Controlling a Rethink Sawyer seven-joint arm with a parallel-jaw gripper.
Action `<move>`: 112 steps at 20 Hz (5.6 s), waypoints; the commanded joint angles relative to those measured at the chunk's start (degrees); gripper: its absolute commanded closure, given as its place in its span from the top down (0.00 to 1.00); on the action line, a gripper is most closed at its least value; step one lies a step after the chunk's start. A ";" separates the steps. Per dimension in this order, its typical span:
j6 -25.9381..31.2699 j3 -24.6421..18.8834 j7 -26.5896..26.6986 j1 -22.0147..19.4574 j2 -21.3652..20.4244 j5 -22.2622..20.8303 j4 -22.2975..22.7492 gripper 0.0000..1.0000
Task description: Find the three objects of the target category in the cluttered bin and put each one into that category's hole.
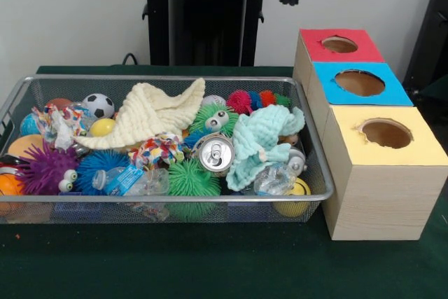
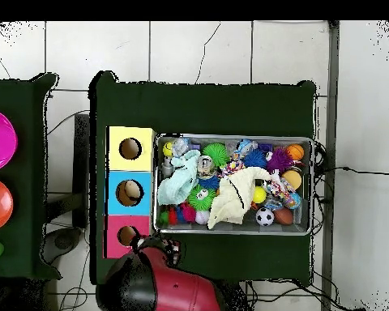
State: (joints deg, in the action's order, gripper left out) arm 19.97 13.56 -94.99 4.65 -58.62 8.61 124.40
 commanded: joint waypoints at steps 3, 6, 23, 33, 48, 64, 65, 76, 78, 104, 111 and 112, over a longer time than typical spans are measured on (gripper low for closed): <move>8.52 -7.40 2.12 -4.46 3.85 -5.92 -10.48 0.00; 9.64 -8.32 1.58 -4.93 4.30 -6.59 -12.68 0.00; 10.86 -10.84 -0.16 -6.24 6.55 -8.35 -16.99 1.00; 10.65 -12.48 1.87 -9.16 6.62 -9.57 -17.50 1.00; 5.95 -18.24 3.28 -15.81 14.04 -13.98 -22.90 1.00; -1.48 -19.54 -0.31 -18.78 28.26 -19.49 -28.48 1.00; -2.31 -19.74 -0.31 -19.47 29.38 -19.88 -28.61 1.00; -14.70 -18.53 -3.08 -21.55 35.66 -27.08 -26.01 1.00; -16.97 -18.10 -3.39 -21.28 37.84 -28.25 -26.55 1.00; -5.59 -19.11 3.71 -24.45 29.78 -29.55 -26.45 0.00; 7.26 -27.52 14.57 -35.03 23.06 -31.59 -26.92 0.00; 9.06 -28.45 16.03 -36.24 22.12 -31.94 -27.10 0.00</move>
State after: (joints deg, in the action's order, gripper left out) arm 17.99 -8.41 -94.78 -25.81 -31.37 -19.75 98.61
